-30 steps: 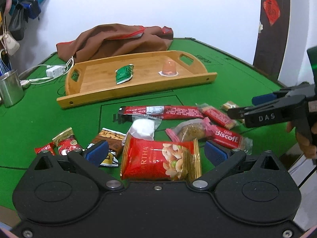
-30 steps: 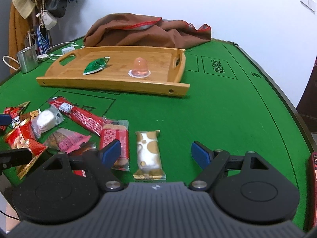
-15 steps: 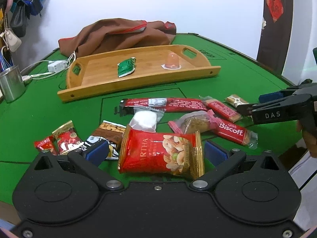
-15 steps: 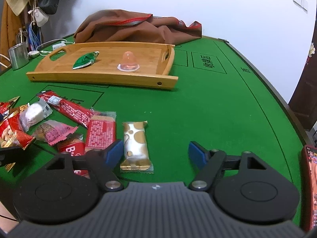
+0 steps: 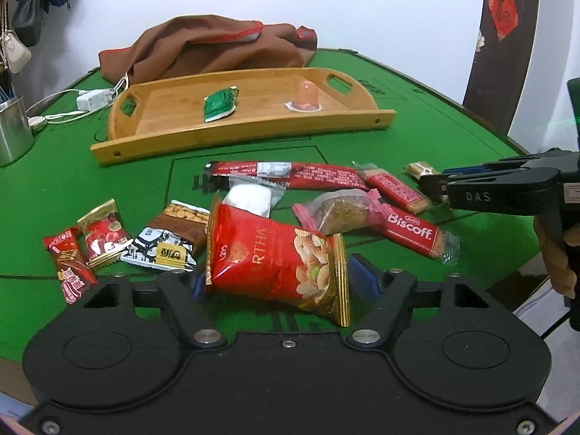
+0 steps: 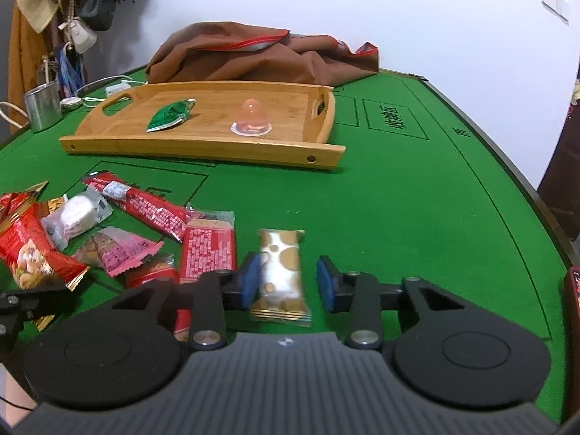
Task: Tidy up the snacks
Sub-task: 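Grasp the red nut bag with the left gripper while the right gripper grasps the biscuit bar, then carry the red nut bag and biscuit bar with both grippers over the tray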
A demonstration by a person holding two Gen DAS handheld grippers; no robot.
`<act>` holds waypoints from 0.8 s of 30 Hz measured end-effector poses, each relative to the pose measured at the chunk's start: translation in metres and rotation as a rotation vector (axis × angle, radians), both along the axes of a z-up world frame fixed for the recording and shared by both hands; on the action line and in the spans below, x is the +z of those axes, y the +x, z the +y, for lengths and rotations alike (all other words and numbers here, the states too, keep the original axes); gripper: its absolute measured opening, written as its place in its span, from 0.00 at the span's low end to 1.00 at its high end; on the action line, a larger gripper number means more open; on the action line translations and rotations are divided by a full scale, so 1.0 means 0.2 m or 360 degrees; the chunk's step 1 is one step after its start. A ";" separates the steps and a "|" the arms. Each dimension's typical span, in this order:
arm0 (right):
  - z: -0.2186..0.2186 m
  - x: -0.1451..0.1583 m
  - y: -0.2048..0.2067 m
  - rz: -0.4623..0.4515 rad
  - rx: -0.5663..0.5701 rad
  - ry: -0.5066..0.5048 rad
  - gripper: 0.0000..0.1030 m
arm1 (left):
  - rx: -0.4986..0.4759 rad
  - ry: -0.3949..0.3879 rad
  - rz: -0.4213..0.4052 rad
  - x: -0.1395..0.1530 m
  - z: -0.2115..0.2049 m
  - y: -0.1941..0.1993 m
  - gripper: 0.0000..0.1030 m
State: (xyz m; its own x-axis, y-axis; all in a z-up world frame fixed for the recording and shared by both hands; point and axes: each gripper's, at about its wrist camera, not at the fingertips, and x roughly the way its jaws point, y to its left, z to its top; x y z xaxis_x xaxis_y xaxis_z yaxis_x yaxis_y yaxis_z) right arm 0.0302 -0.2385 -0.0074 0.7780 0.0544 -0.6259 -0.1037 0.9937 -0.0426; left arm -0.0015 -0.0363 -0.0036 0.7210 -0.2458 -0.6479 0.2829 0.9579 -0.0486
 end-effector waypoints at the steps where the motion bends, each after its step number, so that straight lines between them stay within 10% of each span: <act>1: 0.00 0.00 0.00 0.0005 -0.0005 0.0012 0.27 | -0.0005 -0.0006 -0.0006 0.01 0.00 0.00 0.67; 5: -0.01 0.01 0.02 0.0022 -0.0016 0.0042 0.25 | -0.0001 -0.0031 -0.0041 0.05 0.02 -0.01 0.51; 24: -0.08 0.13 0.14 0.0019 -0.0055 0.0210 0.24 | 0.0101 -0.0206 -0.0051 0.21 0.18 0.14 0.50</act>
